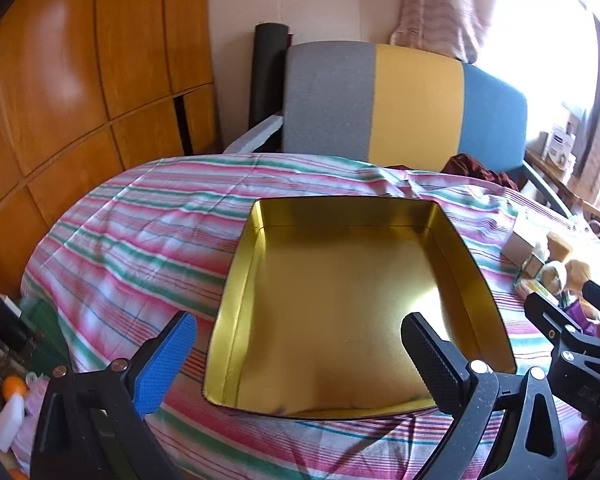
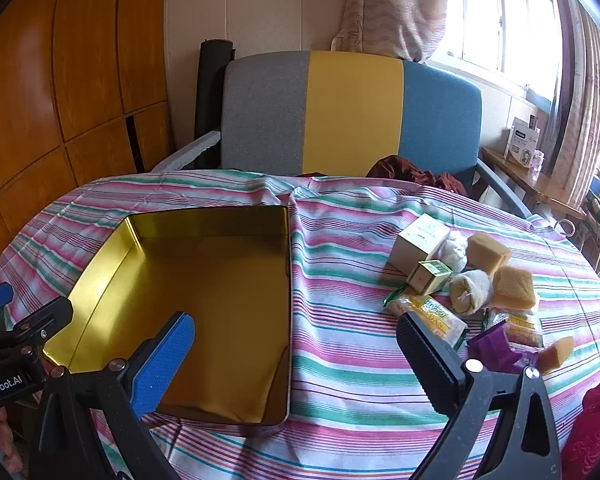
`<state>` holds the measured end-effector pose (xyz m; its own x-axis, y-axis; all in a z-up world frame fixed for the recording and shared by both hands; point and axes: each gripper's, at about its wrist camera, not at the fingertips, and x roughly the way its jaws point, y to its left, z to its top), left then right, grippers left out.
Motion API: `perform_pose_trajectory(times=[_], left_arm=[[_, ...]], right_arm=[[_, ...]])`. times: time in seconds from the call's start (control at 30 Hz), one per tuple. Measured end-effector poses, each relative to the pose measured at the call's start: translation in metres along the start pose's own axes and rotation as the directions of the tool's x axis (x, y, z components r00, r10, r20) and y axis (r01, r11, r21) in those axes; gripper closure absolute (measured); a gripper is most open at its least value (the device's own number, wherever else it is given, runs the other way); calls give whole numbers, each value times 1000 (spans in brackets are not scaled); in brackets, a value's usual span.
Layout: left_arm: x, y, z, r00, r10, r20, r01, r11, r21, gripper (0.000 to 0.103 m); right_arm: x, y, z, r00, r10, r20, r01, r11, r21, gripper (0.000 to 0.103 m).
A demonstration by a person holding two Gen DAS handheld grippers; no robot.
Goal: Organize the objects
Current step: 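Move the left tool from the gold tray toward the snack pile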
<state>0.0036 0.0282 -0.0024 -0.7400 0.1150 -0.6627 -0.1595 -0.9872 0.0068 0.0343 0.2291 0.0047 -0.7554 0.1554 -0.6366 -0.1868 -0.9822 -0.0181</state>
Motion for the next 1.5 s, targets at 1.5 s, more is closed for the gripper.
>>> perform_pose_trajectory(times=[1.5], left_arm=[[25,-133,45,932,-353,-84,362,914,183,0]], right_arm=[[3,-192,20,965,-263,6,261,957,127,0]])
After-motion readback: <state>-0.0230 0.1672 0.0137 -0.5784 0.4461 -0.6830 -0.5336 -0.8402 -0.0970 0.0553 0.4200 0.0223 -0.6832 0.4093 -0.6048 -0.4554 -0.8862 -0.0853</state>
